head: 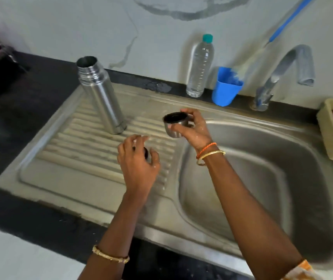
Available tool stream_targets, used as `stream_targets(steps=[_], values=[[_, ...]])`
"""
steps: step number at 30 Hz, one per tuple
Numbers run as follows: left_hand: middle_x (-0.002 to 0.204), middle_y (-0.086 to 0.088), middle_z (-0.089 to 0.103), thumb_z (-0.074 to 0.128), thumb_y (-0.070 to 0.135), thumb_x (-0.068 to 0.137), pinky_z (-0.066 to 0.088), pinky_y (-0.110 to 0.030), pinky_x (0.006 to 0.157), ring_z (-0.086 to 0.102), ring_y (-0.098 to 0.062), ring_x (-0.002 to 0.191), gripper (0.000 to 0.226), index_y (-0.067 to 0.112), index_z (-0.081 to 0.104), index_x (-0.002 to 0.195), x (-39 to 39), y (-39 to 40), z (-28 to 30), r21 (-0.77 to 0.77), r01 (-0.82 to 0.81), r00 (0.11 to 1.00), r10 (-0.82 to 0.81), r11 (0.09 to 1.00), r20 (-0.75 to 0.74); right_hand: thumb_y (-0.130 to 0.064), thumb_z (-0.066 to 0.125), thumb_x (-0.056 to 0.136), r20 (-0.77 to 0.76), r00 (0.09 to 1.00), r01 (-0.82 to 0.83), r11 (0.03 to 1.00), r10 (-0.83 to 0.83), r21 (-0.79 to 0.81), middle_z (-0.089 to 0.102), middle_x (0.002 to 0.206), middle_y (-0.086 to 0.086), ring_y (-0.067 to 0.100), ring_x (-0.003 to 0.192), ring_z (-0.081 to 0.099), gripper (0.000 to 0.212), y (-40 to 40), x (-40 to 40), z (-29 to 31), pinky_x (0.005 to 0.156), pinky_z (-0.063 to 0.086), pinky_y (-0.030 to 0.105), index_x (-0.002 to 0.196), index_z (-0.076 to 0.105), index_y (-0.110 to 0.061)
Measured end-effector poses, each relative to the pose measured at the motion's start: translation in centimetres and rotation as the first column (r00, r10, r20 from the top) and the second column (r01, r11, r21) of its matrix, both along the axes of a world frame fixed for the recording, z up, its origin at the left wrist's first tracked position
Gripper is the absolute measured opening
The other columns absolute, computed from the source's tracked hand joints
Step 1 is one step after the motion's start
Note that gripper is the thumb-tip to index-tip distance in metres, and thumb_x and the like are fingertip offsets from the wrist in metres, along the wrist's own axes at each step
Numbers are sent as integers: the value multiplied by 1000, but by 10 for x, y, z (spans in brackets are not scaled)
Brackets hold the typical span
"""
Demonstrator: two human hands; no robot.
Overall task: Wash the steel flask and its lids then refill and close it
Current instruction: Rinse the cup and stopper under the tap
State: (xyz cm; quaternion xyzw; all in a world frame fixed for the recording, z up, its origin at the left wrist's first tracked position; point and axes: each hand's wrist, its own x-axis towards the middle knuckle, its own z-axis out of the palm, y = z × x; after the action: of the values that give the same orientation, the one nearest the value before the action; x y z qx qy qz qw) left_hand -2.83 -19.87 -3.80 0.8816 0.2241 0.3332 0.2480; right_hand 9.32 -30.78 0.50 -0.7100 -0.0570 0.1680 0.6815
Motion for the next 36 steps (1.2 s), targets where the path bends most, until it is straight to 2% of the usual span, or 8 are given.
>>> stream_targets(steps=[5,9,18,24,28,30,33,36], values=[[130,-10,50,55,50,73,37,-44,88,42,-31,119,61,15,57,123,-19,50,-15,-22,73,972,-76,997,-222,0,84,63,143,989,-17,994,32,-109,53,110,0,11,104,51,63,53,-3,-34,74,35,-3,115,50,-7],[129,-1,52,45,65,69,22,-34,93,40,-22,124,76,20,50,131,-21,78,-19,-105,204,922,-227,973,-315,7,81,64,146,989,10,995,4,-95,53,110,-2,2,94,53,63,74,-10,-47,72,39,0,117,49,-6],[122,7,58,62,61,71,25,-35,92,44,-17,121,68,25,50,127,-18,104,-33,-203,357,887,-399,912,-234,5,81,65,167,986,53,985,-25,-164,54,110,1,16,99,56,66,97,-13,-66,83,48,15,116,45,-16],[126,9,56,75,52,70,18,-28,95,45,-14,122,70,25,50,130,-16,113,-36,-161,486,832,-511,859,-218,7,76,70,201,979,18,968,34,-252,51,112,4,12,90,58,71,99,-17,-66,76,50,11,129,38,-3],[121,7,60,77,38,74,23,-31,97,49,-16,119,62,24,52,128,-13,111,-31,-188,524,804,-556,830,-212,9,73,71,165,972,-99,932,165,-348,48,123,5,25,113,56,84,91,-15,-67,96,49,30,139,27,-7],[115,7,62,77,37,73,24,-31,94,52,-16,115,57,23,56,123,-14,110,-29,-207,505,813,-542,838,-213,11,69,74,100,982,-120,933,162,-339,40,134,10,26,128,44,90,85,-17,-64,99,42,30,145,18,-11],[112,10,63,77,42,72,27,-32,93,55,-14,110,58,24,54,122,-13,108,-18,-294,472,823,-535,831,-191,10,60,81,135,990,-6,956,48,-293,35,144,10,21,137,32,73,70,-34,-49,104,36,32,142,28,-12],[105,12,63,76,48,74,40,-37,96,61,-12,103,60,26,47,123,-11,99,1,-474,444,806,-570,760,-159,17,53,81,185,981,-17,974,61,-228,53,126,2,20,124,50,47,46,-59,-31,97,45,26,119,49,-10]])
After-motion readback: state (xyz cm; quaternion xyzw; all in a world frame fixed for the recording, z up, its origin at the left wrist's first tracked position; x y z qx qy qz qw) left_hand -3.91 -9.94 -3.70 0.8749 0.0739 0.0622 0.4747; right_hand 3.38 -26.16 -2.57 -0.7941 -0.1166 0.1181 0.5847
